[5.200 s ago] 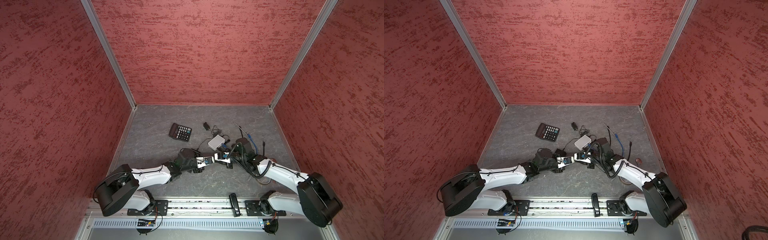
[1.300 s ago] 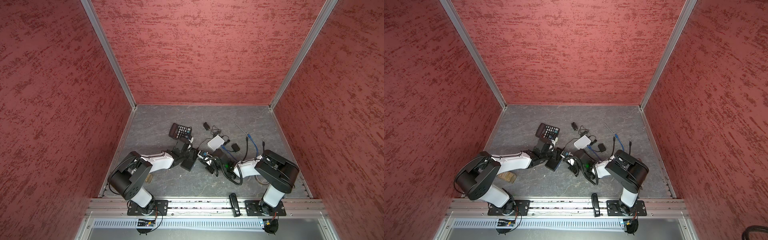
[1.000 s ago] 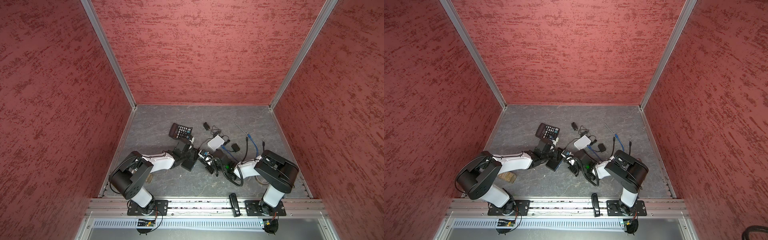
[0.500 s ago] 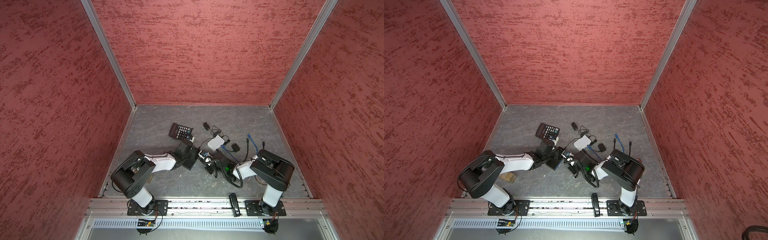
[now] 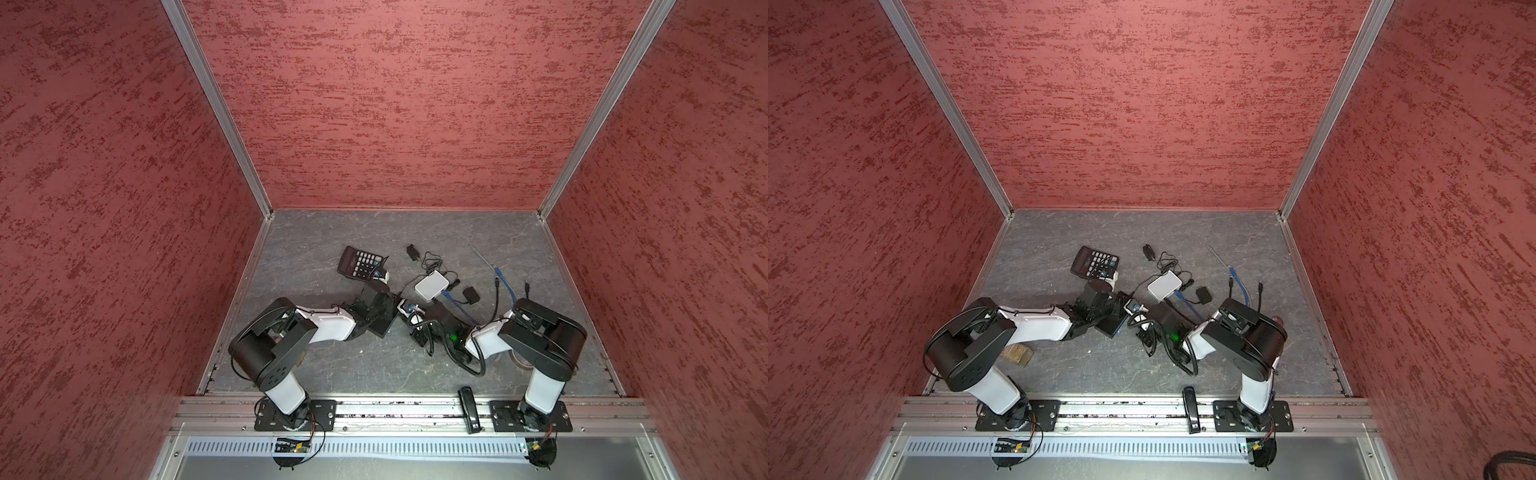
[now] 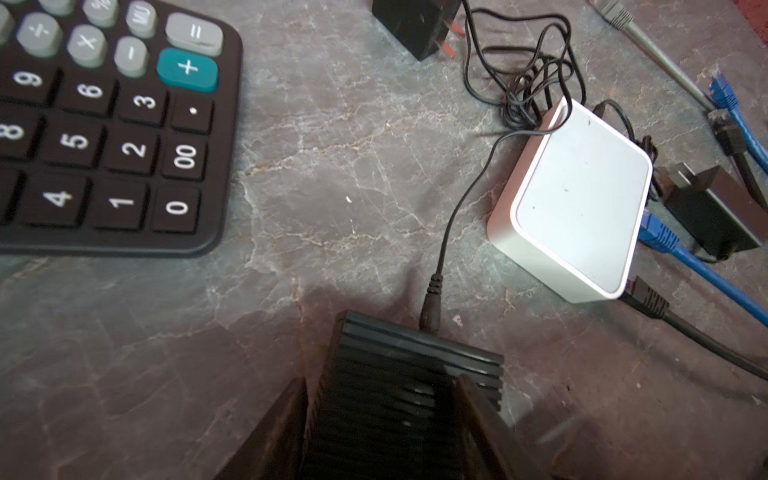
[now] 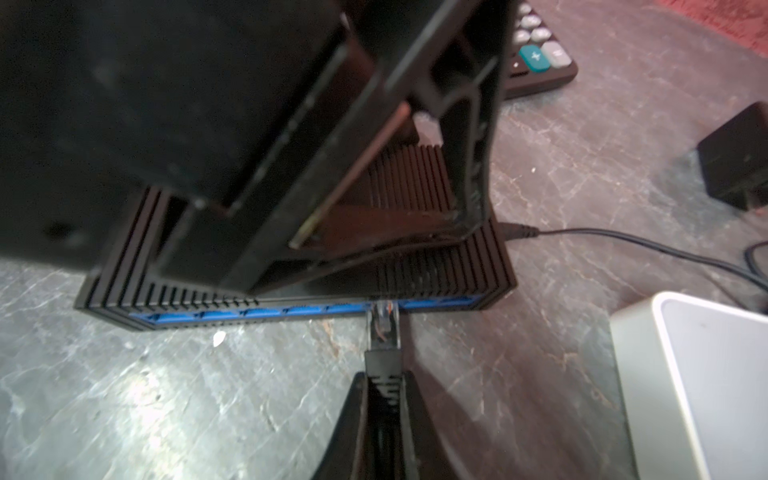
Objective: Insert the plug into the switch port
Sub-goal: 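Push the plug into the blue port with right gripper while left holds the box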
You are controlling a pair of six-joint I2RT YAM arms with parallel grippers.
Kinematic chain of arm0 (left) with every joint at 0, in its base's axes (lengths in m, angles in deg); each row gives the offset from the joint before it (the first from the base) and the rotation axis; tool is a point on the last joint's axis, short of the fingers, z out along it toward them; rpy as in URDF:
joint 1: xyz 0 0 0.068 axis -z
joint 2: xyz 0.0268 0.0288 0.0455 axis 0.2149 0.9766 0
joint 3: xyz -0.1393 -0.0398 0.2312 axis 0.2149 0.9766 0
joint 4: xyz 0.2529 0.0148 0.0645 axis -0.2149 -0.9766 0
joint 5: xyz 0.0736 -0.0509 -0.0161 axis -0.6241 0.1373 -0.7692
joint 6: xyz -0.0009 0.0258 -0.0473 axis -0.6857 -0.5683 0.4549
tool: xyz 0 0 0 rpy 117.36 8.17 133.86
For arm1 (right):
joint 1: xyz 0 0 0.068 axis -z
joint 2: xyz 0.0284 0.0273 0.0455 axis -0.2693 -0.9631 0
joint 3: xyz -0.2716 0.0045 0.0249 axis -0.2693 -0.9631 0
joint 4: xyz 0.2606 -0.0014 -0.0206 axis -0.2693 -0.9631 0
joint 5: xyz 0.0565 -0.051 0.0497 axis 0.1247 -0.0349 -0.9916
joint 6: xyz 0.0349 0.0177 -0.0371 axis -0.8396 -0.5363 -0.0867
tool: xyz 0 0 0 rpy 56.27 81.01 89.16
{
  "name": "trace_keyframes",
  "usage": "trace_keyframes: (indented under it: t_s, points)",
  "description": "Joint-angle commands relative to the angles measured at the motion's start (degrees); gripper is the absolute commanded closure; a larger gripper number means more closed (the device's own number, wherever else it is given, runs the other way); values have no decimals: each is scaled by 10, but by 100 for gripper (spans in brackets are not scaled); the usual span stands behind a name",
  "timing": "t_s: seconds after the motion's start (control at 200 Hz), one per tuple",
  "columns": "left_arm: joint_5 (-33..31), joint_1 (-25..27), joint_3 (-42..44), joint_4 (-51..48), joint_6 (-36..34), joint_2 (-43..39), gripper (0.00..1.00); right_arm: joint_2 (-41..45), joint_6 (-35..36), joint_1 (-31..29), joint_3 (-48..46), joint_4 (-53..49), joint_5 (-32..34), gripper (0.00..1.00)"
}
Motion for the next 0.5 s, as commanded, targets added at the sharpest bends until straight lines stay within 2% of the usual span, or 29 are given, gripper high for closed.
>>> trace_keyframes:
  t_s: [0.0, 0.135, 0.271, 0.386, 0.496]
  points:
    - [236, 65, 23, -38, 22, 45, 44, -22, 22, -7, 69, 153, -6, 100]
    - [293, 61, 42, 11, 3, 48, 44, -28, 42, -7, 63, 187, -29, 100]
    - [332, 62, 40, 15, -11, 55, 44, -31, 44, -7, 71, 185, -35, 100]
    - [327, 61, 36, 11, -10, 61, 44, -30, 42, -6, 72, 185, -25, 100]
    - [283, 58, 27, -18, -7, 59, 44, -25, 38, -7, 68, 174, -3, 100]
